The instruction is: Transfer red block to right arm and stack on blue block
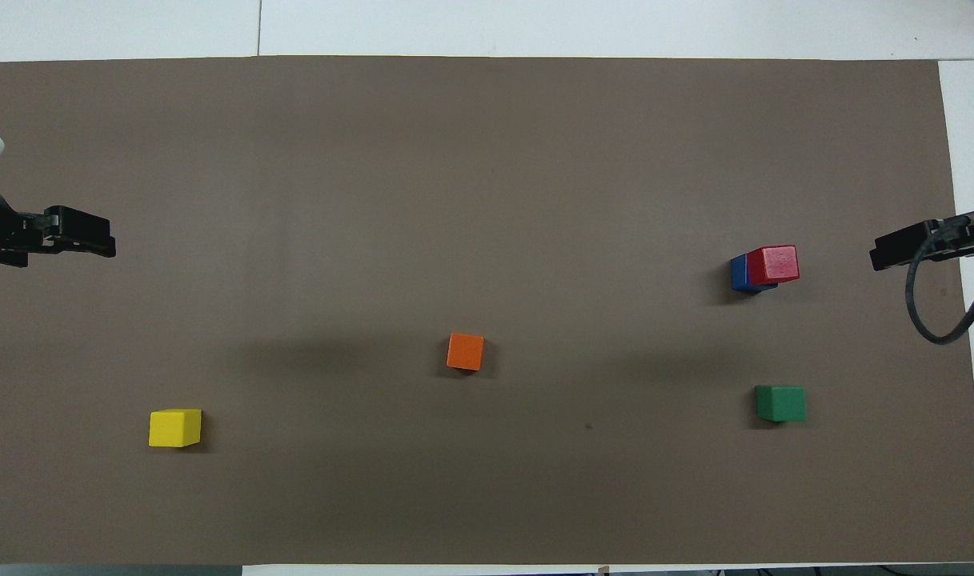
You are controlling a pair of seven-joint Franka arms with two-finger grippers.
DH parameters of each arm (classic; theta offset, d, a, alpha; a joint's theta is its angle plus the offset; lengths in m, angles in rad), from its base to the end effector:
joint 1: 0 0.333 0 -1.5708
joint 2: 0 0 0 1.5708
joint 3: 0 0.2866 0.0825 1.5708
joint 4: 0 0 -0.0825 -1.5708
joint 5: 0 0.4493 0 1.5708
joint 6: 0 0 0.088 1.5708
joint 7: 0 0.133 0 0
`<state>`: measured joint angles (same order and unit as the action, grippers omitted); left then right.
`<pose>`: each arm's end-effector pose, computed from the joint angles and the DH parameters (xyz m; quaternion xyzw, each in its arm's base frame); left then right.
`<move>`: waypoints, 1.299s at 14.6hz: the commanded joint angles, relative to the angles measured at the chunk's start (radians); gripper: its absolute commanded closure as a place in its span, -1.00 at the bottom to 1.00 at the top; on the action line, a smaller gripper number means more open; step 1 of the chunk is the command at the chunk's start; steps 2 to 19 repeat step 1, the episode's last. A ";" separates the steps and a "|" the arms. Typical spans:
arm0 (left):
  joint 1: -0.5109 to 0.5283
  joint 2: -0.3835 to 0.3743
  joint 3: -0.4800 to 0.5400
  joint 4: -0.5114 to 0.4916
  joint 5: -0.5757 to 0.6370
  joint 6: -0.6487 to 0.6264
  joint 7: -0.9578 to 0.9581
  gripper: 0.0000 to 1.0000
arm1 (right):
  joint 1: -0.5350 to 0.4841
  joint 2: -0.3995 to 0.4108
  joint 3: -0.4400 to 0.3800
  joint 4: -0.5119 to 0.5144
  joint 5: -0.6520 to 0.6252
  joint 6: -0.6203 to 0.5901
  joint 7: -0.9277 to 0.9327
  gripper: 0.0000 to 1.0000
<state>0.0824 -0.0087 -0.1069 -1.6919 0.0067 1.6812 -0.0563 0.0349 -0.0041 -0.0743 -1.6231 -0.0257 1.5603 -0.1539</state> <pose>0.6233 -0.0146 0.5187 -0.9999 -0.0155 0.0009 0.0038 0.6135 -0.0277 0.5428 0.9978 0.0574 -0.0304 0.0098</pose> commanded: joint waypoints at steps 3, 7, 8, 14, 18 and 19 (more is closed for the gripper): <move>-0.009 -0.008 0.009 0.005 0.007 -0.018 0.004 -1.00 | 0.002 -0.011 -0.002 -0.009 -0.005 0.009 0.011 -1.00; -0.009 -0.008 0.009 0.005 0.007 -0.018 0.004 -1.00 | 0.002 -0.011 -0.002 -0.009 -0.005 0.009 0.011 -1.00; -0.009 -0.008 0.009 0.005 0.007 -0.018 0.004 -1.00 | 0.002 -0.011 -0.002 -0.009 -0.005 0.009 0.011 -1.00; -0.009 -0.008 0.009 0.005 0.007 -0.018 0.004 -1.00 | 0.002 -0.011 -0.002 -0.009 -0.005 0.009 0.011 -1.00; -0.009 -0.008 0.009 0.005 0.007 -0.018 0.004 -1.00 | 0.002 -0.011 -0.002 -0.009 -0.005 0.009 0.011 -1.00; -0.009 -0.008 0.009 0.005 0.007 -0.018 0.004 -1.00 | 0.002 -0.011 -0.002 -0.009 -0.005 0.009 0.011 -1.00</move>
